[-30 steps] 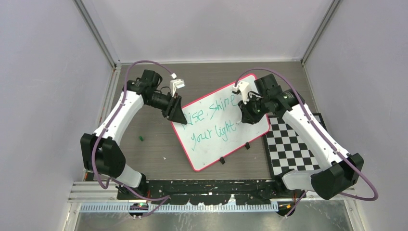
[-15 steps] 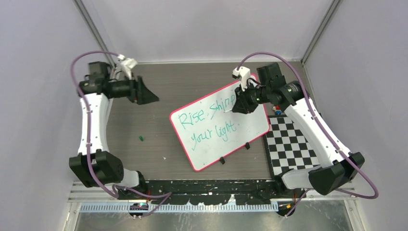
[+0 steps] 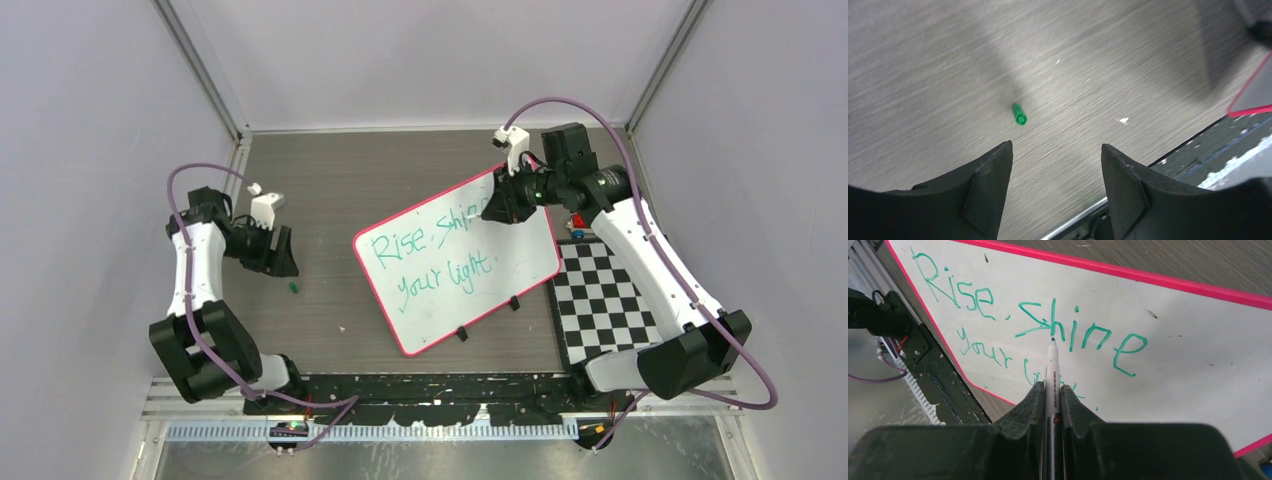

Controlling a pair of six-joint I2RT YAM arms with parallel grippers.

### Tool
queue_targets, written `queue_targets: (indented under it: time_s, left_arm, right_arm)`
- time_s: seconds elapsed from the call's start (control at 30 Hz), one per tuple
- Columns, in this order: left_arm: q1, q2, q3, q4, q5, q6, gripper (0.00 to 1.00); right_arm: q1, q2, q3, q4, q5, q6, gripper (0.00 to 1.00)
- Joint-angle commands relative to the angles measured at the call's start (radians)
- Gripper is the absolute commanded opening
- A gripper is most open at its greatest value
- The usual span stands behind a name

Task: Write a sentence on the whiteboard
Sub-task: Pick up the pen cap from the center of the board.

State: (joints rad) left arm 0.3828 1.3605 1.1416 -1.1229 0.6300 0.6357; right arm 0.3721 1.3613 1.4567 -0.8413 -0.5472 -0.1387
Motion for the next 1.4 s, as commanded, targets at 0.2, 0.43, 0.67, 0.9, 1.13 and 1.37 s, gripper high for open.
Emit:
queue_targets:
  time_s: [0.2,0.43,0.67,0.9,1.13,1.37]
  left_arm:
    - [-0.104,-0.002,-0.15,0.206,-0.273,0.052,0.61]
    - [-0.173,0.081,-0.178,0.292,-0.362,0.023,0.53]
    - [-0.196,0.139,-0.188,0.312,-0.377,0.019,0.44]
    - [-0.225,0.181,-0.199,0.324,-0.389,0.005,0.38]
    - [-0.231,0.197,-0.162,0.278,-0.403,-0.013,0.08]
    - [-0.23,0.03,0.086,0.119,-0.241,-0.173,0.0]
  right_arm:
    - [-0.006,-0.029,-0.008,0.043,-0.038,0.018,0.0]
    - [-0.006,-0.028,0.008,0.024,-0.052,0.016,0.0]
    - [-0.006,-0.031,0.011,0.015,-0.056,0.014,0.0]
    - [-0.006,-0.04,0.017,0.005,-0.053,0.012,0.0]
    - [-0.007,-0.034,0.056,-0.003,-0.071,0.031,0.0]
    - [-0.006,0.017,0.188,0.0,-0.143,0.107,0.0]
